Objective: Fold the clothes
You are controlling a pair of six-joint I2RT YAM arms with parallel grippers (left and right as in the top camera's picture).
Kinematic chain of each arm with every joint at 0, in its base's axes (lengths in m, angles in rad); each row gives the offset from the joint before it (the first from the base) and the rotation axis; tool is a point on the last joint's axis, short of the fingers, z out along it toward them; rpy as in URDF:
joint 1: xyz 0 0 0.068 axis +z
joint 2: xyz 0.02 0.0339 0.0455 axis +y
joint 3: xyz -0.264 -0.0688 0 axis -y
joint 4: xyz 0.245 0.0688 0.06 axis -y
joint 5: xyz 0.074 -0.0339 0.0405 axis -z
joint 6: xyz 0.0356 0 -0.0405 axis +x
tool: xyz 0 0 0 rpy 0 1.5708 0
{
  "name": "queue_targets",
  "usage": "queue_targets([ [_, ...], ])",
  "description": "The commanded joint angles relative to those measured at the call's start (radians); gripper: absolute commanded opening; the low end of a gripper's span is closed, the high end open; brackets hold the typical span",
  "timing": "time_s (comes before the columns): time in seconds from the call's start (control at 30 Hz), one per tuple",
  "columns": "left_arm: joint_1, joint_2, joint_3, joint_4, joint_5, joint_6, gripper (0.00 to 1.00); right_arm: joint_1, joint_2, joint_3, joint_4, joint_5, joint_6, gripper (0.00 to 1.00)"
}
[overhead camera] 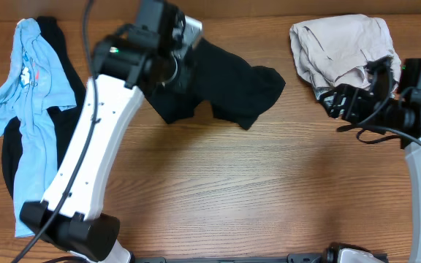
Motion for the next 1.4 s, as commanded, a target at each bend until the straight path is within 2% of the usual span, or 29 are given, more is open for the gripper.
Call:
queue_targets([
  [0.0, -0.002, -0.024, 0.116, -0.01, 0.005, -0.022, 0.04, 0.067, -0.003, 0.008, 0.014, -0.007, 0.0, 0.81],
  [0.17, -0.002, -0.024, 0.2, -0.006, 0.011, -0.022, 0.04, 0.174, 0.01, 0.008, 0.063, -0.003, 0.005, 0.8],
  [0.27, -0.002, -0.024, 0.229, -0.005, 0.011, -0.022, 0.04, 0.239, 0.042, 0.008, 0.087, 0.037, 0.067, 0.78],
  [0.5, -0.001, -0.024, 0.259, 0.019, 0.0, -0.021, 0.04, 0.382, 0.182, 0.008, 0.125, 0.049, 0.133, 0.75],
  [0.8, -0.001, -0.024, 0.292, 0.058, -0.022, -0.021, 0.04, 0.557, 0.361, 0.008, 0.272, 0.048, 0.307, 0.73],
  [0.97, -0.001, -0.024, 0.309, 0.058, -0.089, -0.021, 0.04, 0.595, 0.41, 0.008, 0.305, 0.056, 0.338, 0.73],
  [1.17, -0.001, -0.024, 0.309, 0.058, -0.105, -0.021, 0.04, 0.65, 0.413, 0.008, 0.306, 0.171, 0.344, 0.77],
  [1.37, 0.0, -0.024, 0.309, 0.048, -0.105, -0.021, 0.04, 0.687, 0.413, -0.028, 0.353, 0.253, 0.508, 0.8],
])
